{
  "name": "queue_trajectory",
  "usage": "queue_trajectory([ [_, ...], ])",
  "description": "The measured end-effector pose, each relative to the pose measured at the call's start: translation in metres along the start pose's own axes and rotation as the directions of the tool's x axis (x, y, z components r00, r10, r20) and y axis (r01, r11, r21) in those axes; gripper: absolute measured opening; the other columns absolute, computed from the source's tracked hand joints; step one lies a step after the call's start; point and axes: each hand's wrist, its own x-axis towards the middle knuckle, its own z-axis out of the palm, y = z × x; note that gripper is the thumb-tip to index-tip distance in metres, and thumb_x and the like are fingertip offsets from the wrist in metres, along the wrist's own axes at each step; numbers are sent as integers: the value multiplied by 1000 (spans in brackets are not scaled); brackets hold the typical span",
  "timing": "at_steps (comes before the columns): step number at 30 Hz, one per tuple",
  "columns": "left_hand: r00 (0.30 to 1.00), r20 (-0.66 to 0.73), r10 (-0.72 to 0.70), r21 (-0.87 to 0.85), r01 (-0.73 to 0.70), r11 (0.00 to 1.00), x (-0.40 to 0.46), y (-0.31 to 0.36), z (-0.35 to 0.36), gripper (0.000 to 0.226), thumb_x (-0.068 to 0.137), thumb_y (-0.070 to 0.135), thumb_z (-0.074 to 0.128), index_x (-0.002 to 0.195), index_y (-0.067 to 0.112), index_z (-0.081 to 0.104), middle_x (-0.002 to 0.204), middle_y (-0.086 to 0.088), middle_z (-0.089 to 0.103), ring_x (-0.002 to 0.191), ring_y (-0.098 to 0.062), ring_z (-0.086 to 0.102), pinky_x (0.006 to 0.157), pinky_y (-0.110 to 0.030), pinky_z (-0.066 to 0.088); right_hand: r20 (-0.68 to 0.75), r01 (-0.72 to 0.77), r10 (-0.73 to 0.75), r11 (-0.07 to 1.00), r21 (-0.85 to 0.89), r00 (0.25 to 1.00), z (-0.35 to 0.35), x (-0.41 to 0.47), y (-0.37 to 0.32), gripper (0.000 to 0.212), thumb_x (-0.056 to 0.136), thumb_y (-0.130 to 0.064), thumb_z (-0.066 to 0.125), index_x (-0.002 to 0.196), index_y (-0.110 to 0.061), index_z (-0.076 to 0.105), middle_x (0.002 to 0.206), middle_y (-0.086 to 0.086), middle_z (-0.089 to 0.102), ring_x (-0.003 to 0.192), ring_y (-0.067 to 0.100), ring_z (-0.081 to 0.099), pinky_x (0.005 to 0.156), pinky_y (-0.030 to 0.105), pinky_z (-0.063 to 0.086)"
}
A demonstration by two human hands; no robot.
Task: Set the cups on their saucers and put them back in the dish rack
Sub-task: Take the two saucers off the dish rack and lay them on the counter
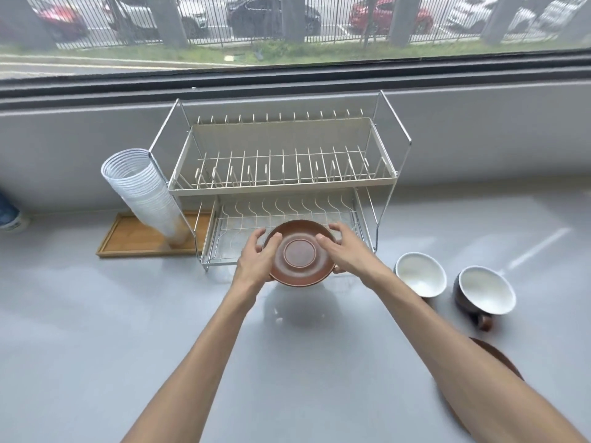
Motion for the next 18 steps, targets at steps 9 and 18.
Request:
queue_trajectory([
  [9, 992, 127, -16, -7, 17, 1000, -55, -32, 29, 53, 93, 48, 62, 142, 32, 48, 126, -6, 61, 93, -6, 66, 87, -46, 61, -45, -96, 98, 994, 45, 994, -14, -72, 58, 62, 92, -50, 56, 146, -25, 37, 118, 7, 65, 95, 27, 69, 88, 46, 59],
  [18, 971, 231, -59, 58, 47, 997, -82, -51, 59, 55, 93, 52, 60, 143, 32, 47, 132, -6, 58, 104, -9, 64, 92, -45, 59, -95, -182, 194, 976, 118, 976, -25, -108, 103, 63, 92, -49, 58, 146, -24, 38, 112, 5, 66, 100, 21, 66, 79, 40, 62],
])
